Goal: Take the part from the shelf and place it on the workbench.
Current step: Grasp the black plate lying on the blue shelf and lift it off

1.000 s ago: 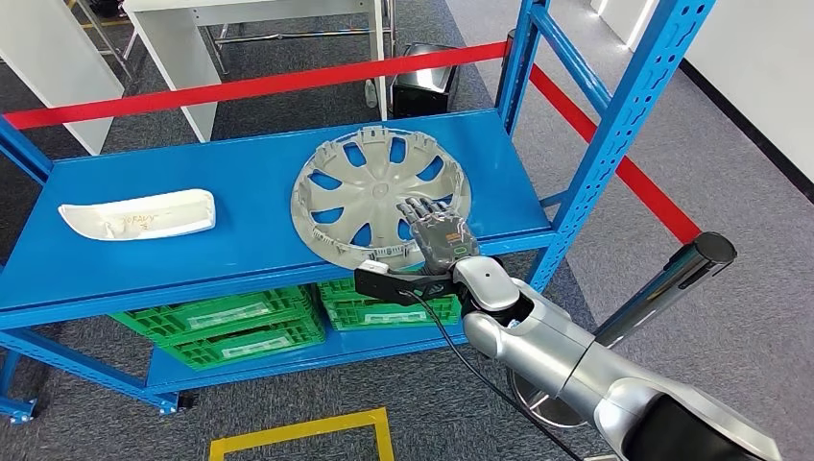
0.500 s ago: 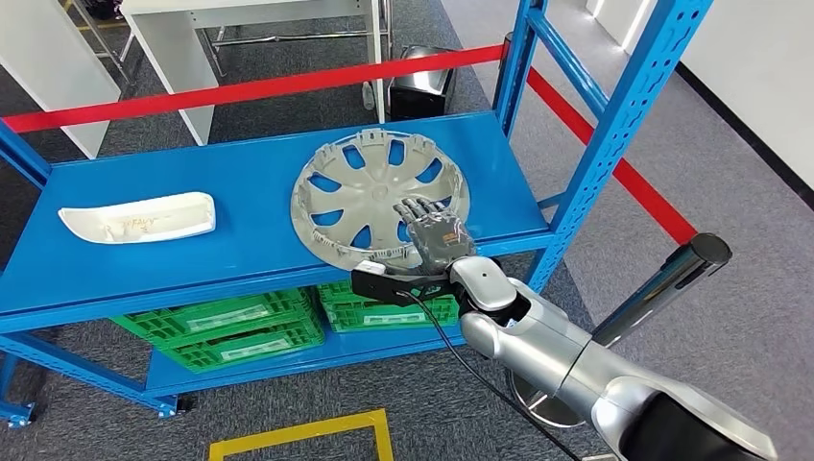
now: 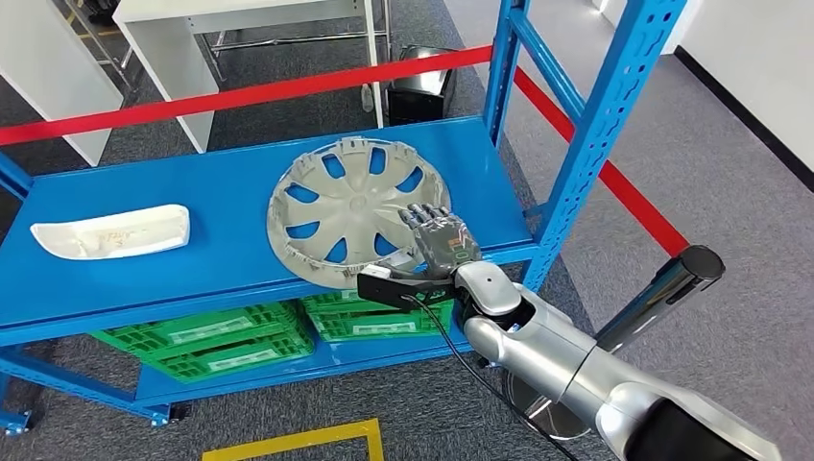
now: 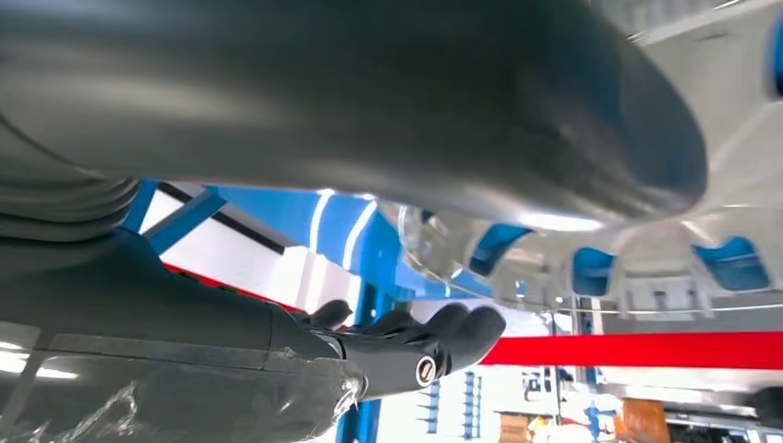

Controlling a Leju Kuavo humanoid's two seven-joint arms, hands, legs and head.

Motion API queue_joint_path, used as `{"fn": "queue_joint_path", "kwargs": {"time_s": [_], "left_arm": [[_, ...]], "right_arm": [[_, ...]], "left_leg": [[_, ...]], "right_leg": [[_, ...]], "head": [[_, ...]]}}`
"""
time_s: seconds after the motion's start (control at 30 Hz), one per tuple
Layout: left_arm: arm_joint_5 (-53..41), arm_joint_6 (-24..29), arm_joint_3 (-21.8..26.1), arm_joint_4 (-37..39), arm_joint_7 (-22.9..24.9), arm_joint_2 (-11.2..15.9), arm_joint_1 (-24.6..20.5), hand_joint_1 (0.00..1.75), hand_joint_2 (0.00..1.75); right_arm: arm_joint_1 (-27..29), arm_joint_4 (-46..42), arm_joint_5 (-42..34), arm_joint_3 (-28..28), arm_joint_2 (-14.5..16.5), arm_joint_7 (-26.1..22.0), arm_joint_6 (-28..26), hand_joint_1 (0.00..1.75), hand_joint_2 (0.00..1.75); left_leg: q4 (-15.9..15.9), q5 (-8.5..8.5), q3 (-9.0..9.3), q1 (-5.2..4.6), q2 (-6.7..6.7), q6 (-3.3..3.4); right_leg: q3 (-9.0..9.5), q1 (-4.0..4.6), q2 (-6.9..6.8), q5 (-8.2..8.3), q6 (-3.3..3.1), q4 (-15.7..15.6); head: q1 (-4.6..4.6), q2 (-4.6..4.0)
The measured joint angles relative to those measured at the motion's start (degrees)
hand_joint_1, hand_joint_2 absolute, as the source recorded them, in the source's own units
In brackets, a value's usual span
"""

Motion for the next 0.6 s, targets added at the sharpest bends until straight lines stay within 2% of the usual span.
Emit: {"fn": "queue_joint_path", "kwargs": {"time_s": [0.03, 0.1, 0.13, 0.17, 0.2, 0.27, 0.3, 0.33, 0.4, 0.47, 0.6], "left_arm": [[-0.01, 0.10, -0.01, 0.00, -0.01, -0.01, -0.04, 0.00, 0.00], [-0.03, 0.37, -0.01, 0.00, -0.05, -0.01, -0.03, 0.00, 0.00], [-0.06, 0.51, -0.01, 0.00, -0.08, -0.01, 0.04, 0.00, 0.00], [-0.09, 0.64, -0.01, 0.00, -0.08, -0.01, 0.12, 0.00, 0.00], [-0.12, 0.74, -0.01, 0.00, -0.08, -0.02, 0.18, 0.00, 0.00], [-0.18, 0.84, -0.01, 0.01, -0.04, 0.01, 0.18, 0.00, 0.00], [-0.20, 0.87, -0.01, 0.01, -0.04, 0.03, 0.14, 0.00, 0.00], [-0.22, 0.88, -0.01, 0.02, -0.03, 0.04, 0.08, 0.00, 0.00], [-0.26, 0.87, -0.02, 0.02, 0.02, -0.03, 0.04, 0.00, 0.00], [-0.34, 0.85, -0.05, 0.02, 0.09, -0.08, 0.11, 0.00, 0.00], [-0.61, 0.76, -0.14, 0.03, 0.17, -0.09, 0.01, 0.00, 0.00]], "right_arm": [[-0.03, -0.03, 0.02, -0.01, 0.01, -0.03, -0.04, 0.00, 0.00], [0.05, -0.03, 0.05, 0.01, 0.00, -0.08, -0.08, 0.00, 0.00], [0.21, -0.02, 0.04, 0.02, -0.01, -0.10, -0.07, 0.00, 0.00], [0.38, -0.02, -0.01, 0.03, -0.01, -0.11, -0.07, 0.00, 0.00], [0.50, -0.02, -0.05, 0.02, -0.02, -0.15, -0.06, 0.00, 0.00], [0.54, -0.03, -0.16, 0.01, -0.02, -0.26, -0.05, 0.00, 0.00], [0.49, -0.03, -0.20, 0.01, -0.02, -0.36, -0.03, 0.00, 0.00], [0.45, -0.03, -0.25, 0.01, -0.02, -0.44, -0.01, 0.00, 0.00], [0.43, -0.03, -0.34, 0.01, -0.03, -0.59, 0.07, 0.00, 0.00], [0.49, -0.03, -0.46, -0.01, -0.04, -0.63, 0.11, 0.00, 0.00], [0.43, -0.03, -0.83, -0.02, -0.04, -0.66, 0.20, 0.00, 0.00]], "left_leg": [[2.79, -1.32, -1.34, -0.06, 0.02, -0.01], [11.09, -4.28, -5.94, -0.38, 0.03, 0.23], [14.42, -4.88, -8.19, -0.55, 0.03, 0.45], [15.92, -4.34, -9.69, -0.74, 0.03, 0.78], [15.07, -2.53, -10.10, -0.96, 0.03, 1.24], [8.41, 2.78, -8.24, -1.57, 0.00, 2.43], [5.13, 4.69, -7.06, -1.90, -0.01, 2.97], [2.73, 5.52, -6.00, -2.19, -0.02, 3.37], [0.96, 5.38, -5.17, -2.38, -0.05, 2.99], [0.54, 5.27, -5.10, -2.31, -0.20, 2.39], [0.56, 5.19, -5.18, -2.32, -0.41, 2.79]], "right_leg": [[0.27, 0.06, -0.03, -0.18, -0.35, -0.02], [0.67, 0.39, -0.07, -0.59, -0.83, -0.02], [0.88, 0.60, -0.05, -0.82, -0.99, -0.02], [1.16, 0.82, 0.02, -1.07, -1.09, -0.02], [1.56, 1.03, 0.11, -1.35, -1.13, -0.02], [2.56, 1.30, 0.26, -1.97, -1.08, -0.07], [2.98, 1.44, 0.32, -2.24, -0.94, -0.11], [3.18, 1.47, 0.37, -2.40, -0.69, -0.17], [3.07, 1.61, 0.37, -2.61, -0.55, -0.06], [2.94, 1.63, 0.25, -2.64, -0.73, -0.09], [3.26, 1.61, 0.11, -2.36, -0.43, -0.78]], "head": [[-0.34, 0.00], [-0.97, 0.00], [-1.17, 0.00], [-1.29, 0.00], [-1.37, 0.00], [-1.44, 0.00], [-1.42, 0.00], [-1.46, 0.00], [-1.50, 0.00], [-1.43, 0.00], [-1.15, 0.00]]}}
